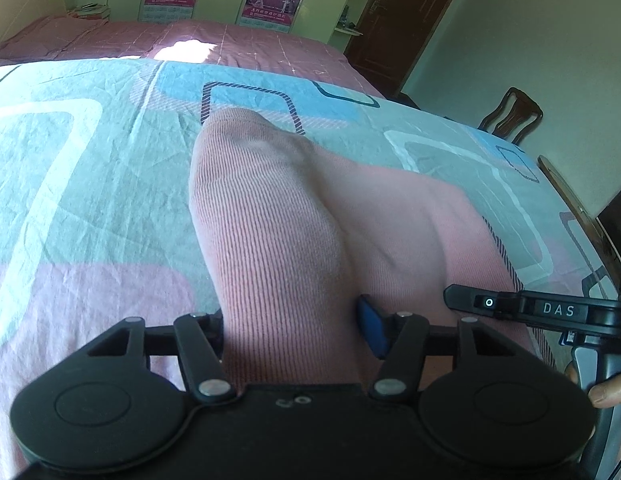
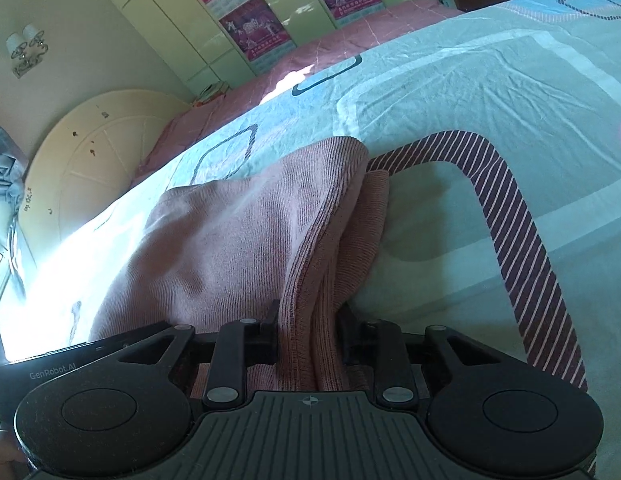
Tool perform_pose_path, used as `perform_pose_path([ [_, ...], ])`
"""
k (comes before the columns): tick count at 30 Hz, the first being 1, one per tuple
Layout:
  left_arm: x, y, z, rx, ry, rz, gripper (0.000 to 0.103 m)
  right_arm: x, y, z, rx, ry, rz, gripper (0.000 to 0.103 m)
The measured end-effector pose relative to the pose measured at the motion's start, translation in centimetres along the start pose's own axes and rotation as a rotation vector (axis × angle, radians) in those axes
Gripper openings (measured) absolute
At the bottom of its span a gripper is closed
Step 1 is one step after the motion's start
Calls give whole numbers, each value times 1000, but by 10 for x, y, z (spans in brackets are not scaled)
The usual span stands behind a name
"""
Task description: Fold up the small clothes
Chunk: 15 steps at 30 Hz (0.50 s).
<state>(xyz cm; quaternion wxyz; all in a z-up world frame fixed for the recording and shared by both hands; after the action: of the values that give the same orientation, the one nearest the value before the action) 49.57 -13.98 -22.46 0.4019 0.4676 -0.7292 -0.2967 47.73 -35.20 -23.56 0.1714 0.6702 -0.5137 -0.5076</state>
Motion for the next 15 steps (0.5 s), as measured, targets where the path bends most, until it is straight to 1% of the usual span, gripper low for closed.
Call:
perform_pose_path([
  [2, 3, 4, -2, 4, -13, -13, 48, -3, 3, 0, -1, 14, 7, 23],
  [5, 9, 8, -4, 11, -50, -38, 39, -6, 8, 1, 9, 12, 5, 22],
  [8, 13, 13, -6, 19, -76, -53, 35, -11, 15, 1, 27, 6, -10, 22],
  [15, 25, 28, -8, 47, -109, -48, 32, -27, 38, 3, 49, -3, -58, 21],
])
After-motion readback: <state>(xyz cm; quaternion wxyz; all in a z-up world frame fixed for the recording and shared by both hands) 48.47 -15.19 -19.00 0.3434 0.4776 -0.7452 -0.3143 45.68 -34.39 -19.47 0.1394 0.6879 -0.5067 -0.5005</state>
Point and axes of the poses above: each gripper's, at about its wrist camera, not at the fingertips, and y roughly against the way its jaws point, x to its right, z to its underside, the point moved 8 cm from there along -y, roughly the way its jaws point, and after that the axes turned 7 degrees about -x, right-handed, at the moved point
